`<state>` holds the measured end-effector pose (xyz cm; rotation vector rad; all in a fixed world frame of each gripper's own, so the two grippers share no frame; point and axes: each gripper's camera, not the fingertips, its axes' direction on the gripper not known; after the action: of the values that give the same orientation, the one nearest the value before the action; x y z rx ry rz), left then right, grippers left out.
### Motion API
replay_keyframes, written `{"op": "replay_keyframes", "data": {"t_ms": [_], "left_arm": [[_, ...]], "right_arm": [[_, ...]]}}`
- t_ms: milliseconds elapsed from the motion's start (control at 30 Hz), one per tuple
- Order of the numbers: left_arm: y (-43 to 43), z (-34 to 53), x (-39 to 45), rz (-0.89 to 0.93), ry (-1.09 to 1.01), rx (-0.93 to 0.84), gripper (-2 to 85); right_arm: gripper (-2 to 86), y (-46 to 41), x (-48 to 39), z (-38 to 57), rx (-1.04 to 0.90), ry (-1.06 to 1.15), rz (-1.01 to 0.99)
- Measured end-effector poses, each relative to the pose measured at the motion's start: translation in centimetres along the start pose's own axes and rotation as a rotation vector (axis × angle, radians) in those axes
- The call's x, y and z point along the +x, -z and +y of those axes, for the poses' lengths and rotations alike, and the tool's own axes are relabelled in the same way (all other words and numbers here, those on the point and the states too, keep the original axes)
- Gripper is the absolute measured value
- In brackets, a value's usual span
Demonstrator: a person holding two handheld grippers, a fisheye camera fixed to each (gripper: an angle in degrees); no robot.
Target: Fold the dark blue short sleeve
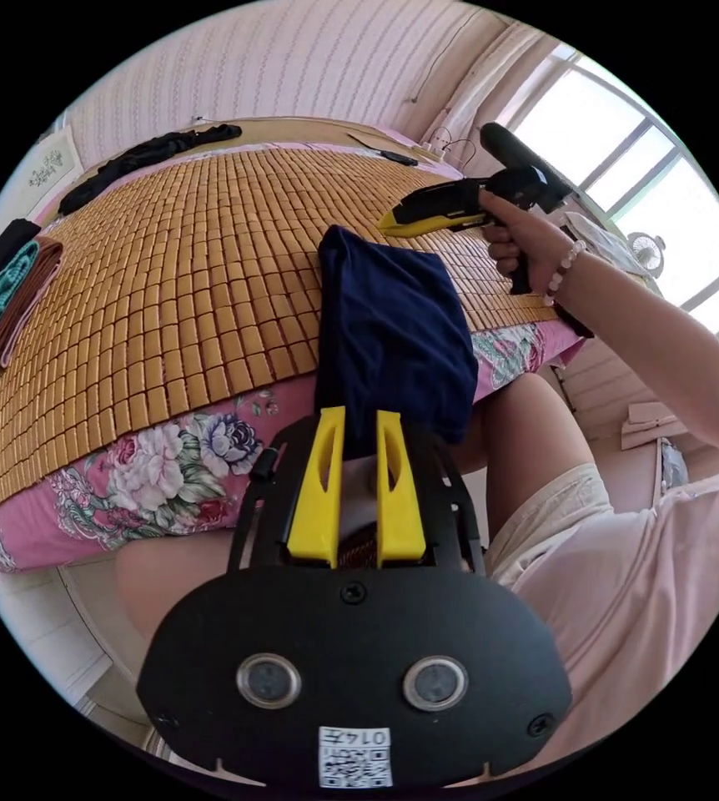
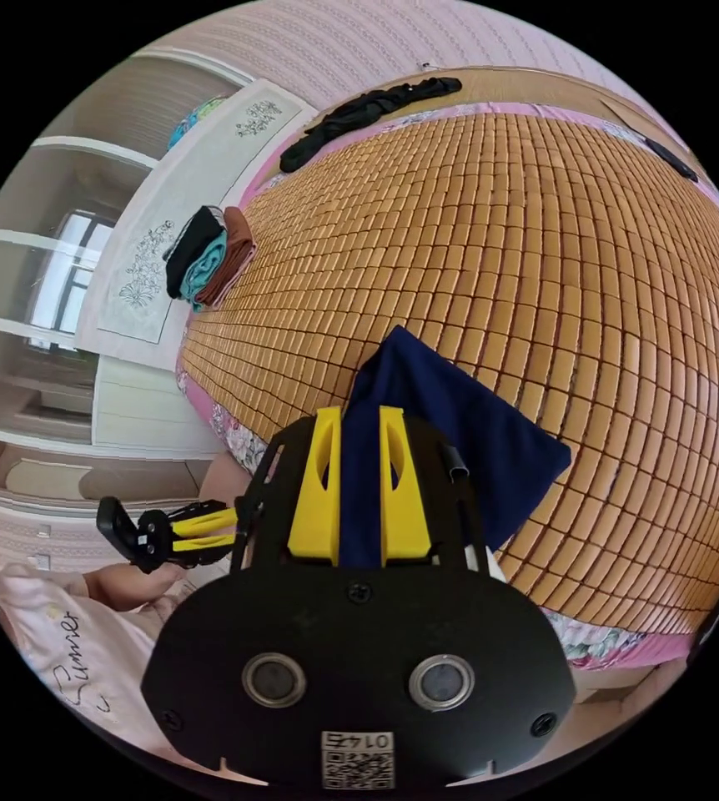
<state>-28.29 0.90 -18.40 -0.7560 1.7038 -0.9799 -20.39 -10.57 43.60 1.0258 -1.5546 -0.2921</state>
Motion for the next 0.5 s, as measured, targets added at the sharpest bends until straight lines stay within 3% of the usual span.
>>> {"op": "replay_keyframes", "data": {"t_ms": [267, 500], "left_arm": [[-0.8, -1.2, -2.5, -0.032, 0.065, -0.064, 14.8], [-4.1, -2.6, -3.3, 0.041, 0.127, -0.109, 14.5]], "right_arm": [[10.4, -2.7, -4.0, -3.2, -0.092, 0.124, 0.166], [13.6, -9.1, -8.4, -6.1, -0.235, 0.379, 0.461]]}}
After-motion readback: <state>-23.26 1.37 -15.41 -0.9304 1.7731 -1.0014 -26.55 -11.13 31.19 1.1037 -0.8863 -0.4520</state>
